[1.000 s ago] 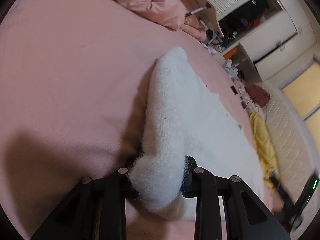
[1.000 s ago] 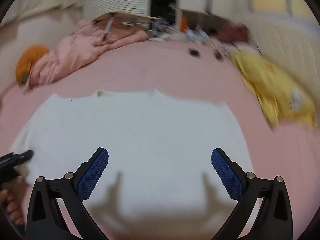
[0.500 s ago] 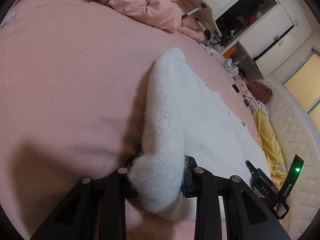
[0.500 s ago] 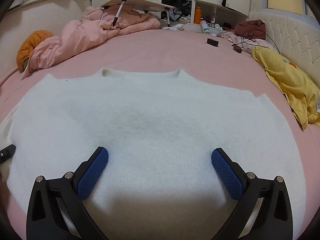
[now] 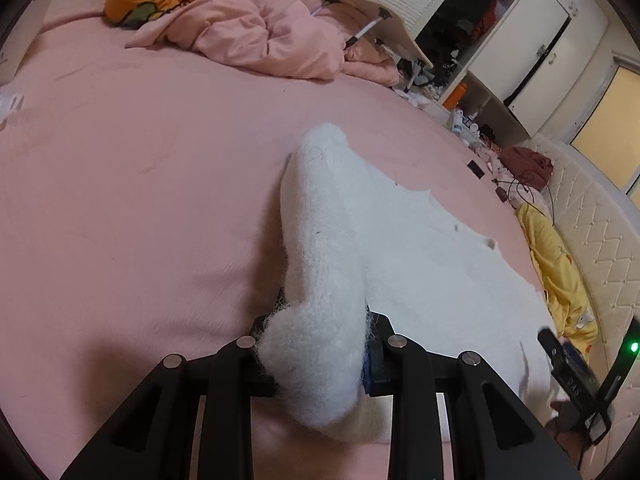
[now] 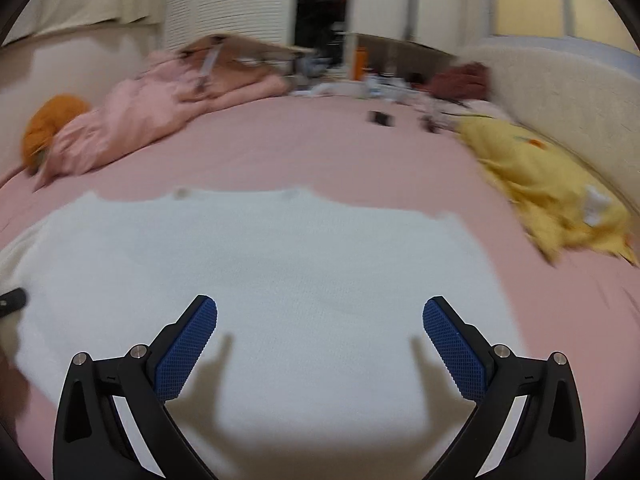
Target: Fold clothes
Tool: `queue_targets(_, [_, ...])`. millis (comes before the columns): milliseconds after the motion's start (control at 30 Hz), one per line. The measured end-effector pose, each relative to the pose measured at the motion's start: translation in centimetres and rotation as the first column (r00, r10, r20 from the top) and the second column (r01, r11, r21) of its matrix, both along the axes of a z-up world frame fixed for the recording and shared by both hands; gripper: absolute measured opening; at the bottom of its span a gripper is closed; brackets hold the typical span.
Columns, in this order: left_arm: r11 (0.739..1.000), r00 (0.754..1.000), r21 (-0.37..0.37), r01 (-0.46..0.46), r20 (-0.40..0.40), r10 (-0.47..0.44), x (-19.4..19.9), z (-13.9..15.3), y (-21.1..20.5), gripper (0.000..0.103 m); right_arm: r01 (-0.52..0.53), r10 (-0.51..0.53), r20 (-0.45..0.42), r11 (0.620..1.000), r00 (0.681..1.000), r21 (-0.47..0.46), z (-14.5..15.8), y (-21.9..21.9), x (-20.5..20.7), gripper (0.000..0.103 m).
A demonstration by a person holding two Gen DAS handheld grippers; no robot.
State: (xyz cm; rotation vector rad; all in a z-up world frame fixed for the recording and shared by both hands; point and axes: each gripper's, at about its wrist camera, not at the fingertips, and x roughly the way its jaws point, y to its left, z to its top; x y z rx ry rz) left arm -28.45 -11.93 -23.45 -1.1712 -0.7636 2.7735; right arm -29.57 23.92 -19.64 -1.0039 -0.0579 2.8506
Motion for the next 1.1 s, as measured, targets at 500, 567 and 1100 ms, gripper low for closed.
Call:
queue_targets(500, [0.955, 0.974, -0.268, 0.127, -0.148, -0.171, -0.7, 10.9, 9.1, 0.026, 0.023, -0.016, 0.039, 0.982, 0.999, -0.188, -0.8, 5.2, 2.9, 0.103])
queue_targets(567, [0.940, 0.961, -0.303, 0.156, -0.175, -0.216, -0.8, 12.2, 11.5, 0.026, 0.032, -0.025, 0.037, 0.983, 0.999, -0.180, -0.4, 6.5, 4.6, 0.103])
queue_targets(1100, [0.591, 0.725, -0.620, 0.516, -0.051, -0.687, 2.9, 7.2, 38.1, 0.023, 0.276, -0.311, -0.046, 0.895, 0.949, -0.352, 2.6, 21.7, 10.0, 0.103])
